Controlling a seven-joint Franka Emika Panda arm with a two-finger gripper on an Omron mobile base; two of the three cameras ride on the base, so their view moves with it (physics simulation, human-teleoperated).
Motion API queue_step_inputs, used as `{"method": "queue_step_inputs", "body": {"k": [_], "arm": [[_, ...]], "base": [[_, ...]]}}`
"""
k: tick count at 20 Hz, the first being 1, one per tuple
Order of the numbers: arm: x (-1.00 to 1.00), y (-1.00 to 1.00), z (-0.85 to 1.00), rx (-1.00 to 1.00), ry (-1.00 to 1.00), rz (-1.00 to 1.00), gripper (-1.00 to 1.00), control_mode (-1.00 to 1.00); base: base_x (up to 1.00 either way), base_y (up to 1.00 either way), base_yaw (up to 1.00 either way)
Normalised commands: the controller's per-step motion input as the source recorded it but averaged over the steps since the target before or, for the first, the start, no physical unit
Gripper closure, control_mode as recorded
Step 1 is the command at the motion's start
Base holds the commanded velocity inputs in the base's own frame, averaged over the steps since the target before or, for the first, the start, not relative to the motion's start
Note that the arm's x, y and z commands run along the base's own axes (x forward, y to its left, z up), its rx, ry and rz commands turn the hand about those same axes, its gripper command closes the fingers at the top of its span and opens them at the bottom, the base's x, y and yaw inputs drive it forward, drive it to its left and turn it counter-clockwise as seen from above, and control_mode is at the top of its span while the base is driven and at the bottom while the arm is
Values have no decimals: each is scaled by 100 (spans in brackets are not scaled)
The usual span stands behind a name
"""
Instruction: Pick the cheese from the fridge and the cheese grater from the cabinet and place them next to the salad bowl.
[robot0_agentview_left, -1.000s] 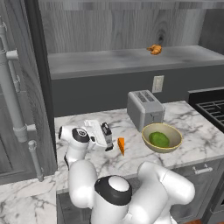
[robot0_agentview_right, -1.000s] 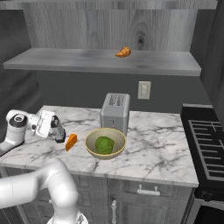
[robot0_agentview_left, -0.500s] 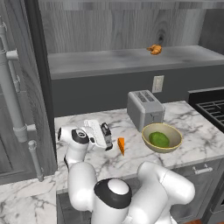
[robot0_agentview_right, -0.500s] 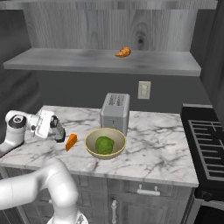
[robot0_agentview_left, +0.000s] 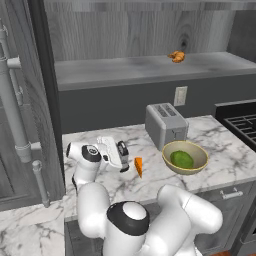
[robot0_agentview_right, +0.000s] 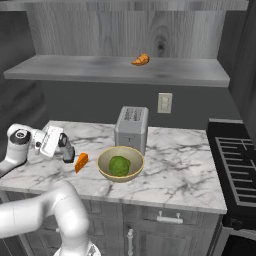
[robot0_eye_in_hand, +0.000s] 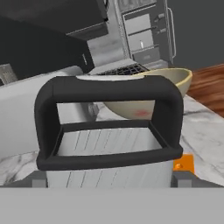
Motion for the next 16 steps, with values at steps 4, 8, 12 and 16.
{"method": "queue_step_inputs", "body": {"k": [4,8,12,16], "arm": [[-2,8,0,1,16,-2,-100,-100],[-3,0,0,1,14,0,-100,-100],[-4,0,3,0,5,0,-100,-100],[-7,0,5,0,1,0,-100,-100]], "base": [[0,0,0],[0,0,0],[0,0,0],[0,0,0]]}}
